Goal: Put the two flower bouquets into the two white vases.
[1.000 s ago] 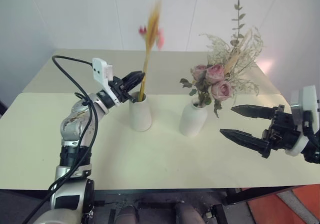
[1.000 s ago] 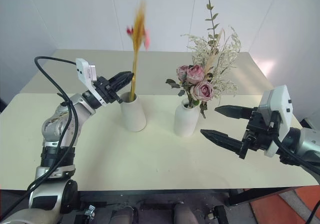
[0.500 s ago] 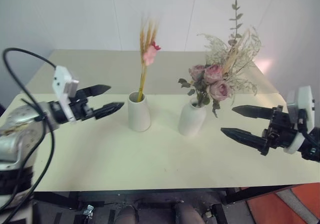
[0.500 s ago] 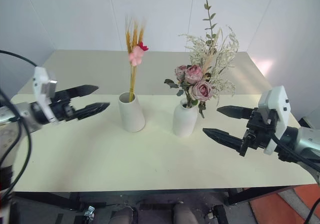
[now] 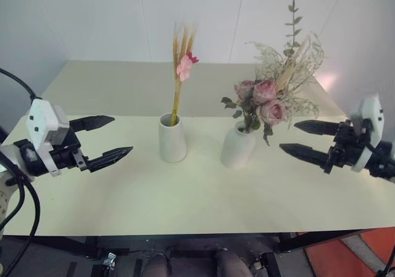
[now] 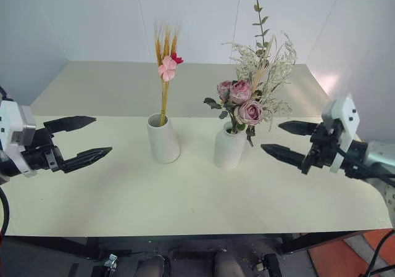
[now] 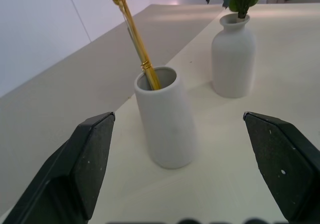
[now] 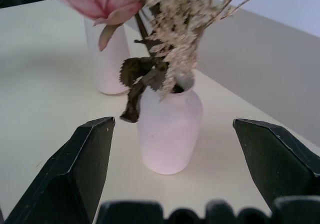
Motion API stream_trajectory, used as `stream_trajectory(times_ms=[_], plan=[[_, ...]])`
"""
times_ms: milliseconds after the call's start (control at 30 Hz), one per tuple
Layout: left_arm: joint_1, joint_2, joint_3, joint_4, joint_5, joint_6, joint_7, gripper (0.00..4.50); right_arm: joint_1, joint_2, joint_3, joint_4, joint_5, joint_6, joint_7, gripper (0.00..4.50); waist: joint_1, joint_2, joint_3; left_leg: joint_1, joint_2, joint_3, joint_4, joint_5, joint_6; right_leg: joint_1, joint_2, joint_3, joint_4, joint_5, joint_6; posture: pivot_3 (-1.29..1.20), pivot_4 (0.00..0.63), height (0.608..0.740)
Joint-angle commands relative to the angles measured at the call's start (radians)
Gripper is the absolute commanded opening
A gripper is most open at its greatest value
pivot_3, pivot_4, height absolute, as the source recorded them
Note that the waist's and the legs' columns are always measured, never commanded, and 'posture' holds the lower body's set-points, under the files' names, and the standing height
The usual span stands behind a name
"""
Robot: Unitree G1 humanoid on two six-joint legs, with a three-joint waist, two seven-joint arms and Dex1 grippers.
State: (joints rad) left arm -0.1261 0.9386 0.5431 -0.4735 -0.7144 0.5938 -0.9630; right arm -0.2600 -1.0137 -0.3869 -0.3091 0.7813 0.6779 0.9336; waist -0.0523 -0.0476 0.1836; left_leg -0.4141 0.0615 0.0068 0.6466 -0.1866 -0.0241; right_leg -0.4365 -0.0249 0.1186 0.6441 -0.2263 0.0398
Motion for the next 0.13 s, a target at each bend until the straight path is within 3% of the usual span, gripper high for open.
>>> stream_trajectory(times_ms=[33,133], plan=[[-0.006,-0.01,0.023,-0.027,-0.035,0.008,0.037,4.48,-0.026,-0.024,-0.005,0.005,-0.022,-0.029,0.031,4.5,0.0,0.0,0.0,0.0,0.0,0.0,0.0,0.0,0.0,0.0,0.0,0.0,0.0,0.0,0.0,0.0,0.15,0.74],[-0.013,0.002,0.014,-0.007,-0.038,0.007,0.031,4.48,-0.012,-0.023,-0.023,-0.011,-0.023,-0.022,0.04,4.5,0.0,0.0,0.0,0.0,0.0,0.0,0.0,0.0,0.0,0.0,0.0,0.0,0.0,0.0,0.0,0.0,0.15,0.74]])
